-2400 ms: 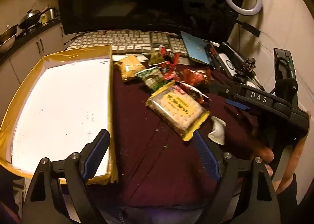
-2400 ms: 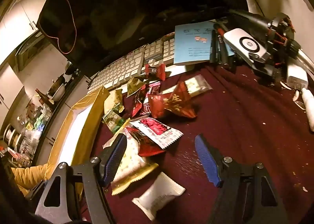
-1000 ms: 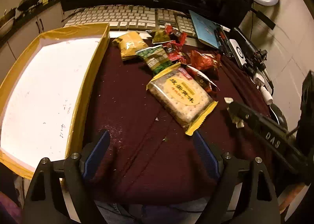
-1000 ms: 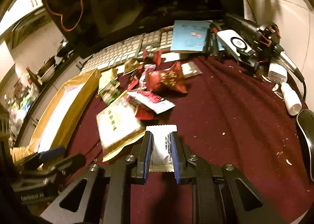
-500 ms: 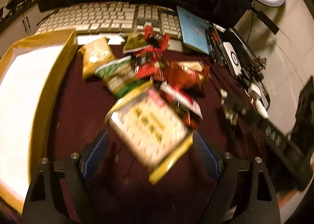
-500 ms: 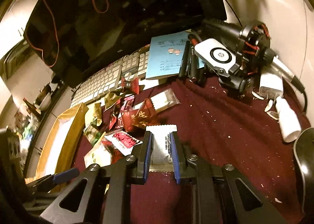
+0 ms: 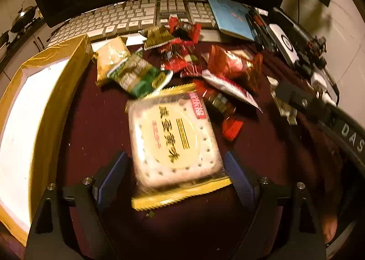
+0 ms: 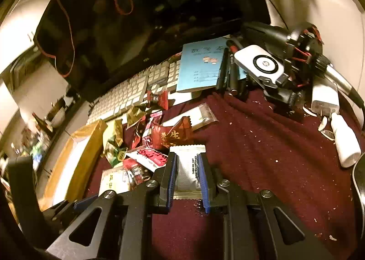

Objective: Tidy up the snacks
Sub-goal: 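Carry both snacks to the white box and release them there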

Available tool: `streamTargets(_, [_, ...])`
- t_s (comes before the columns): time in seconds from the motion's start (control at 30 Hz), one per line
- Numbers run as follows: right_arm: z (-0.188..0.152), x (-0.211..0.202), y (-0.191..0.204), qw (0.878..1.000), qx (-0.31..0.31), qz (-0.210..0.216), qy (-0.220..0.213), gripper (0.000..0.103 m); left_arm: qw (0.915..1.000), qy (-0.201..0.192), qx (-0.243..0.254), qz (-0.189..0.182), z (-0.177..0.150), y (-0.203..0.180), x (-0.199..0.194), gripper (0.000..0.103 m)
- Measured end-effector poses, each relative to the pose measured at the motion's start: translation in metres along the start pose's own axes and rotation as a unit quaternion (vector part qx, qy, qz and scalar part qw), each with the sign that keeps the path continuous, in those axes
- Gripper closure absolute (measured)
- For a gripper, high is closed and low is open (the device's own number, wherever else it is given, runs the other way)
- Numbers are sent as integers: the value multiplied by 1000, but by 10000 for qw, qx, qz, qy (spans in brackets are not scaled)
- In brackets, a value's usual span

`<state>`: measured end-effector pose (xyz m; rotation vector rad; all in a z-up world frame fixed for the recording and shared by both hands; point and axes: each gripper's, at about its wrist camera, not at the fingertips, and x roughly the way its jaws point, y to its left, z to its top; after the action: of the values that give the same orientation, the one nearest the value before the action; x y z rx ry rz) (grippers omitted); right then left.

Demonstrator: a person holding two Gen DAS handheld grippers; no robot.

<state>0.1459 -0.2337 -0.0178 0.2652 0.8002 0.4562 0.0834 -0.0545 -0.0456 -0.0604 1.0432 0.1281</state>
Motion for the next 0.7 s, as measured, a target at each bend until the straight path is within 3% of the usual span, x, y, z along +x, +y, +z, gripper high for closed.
streamTargets(0.17, [-1,5,1,9998,-26,-204,59,77,9998,-179,45,58,14,-5,10,15])
streamTargets(0.2, [0,6,-1,9998,22,-197,94,70,9997,-245,77,47,14,-3,10,19])
streamTargets(0.23, [0,7,-3,9997,75,-197,124,63,9996,-290,38,8,14,0,9,30])
streamTargets(0.27, [1,8,-6,9997,136,-153,140,61,9995,-327,14,-2,11,5,6,31])
streamTargets(0.37, [1,6,-10,9997,200,-16,120,58,9987,-491,79,-87,-5,17,-3,33])
streamTargets(0.53, [0,6,-6,9997,123,-157,131,54,9966,-647,-153,-494,-34,34,-22,33])
streamTargets(0.7, [-1,12,5,9992,-224,-189,286,54,9978,-607,40,-253,-32,30,-21,32])
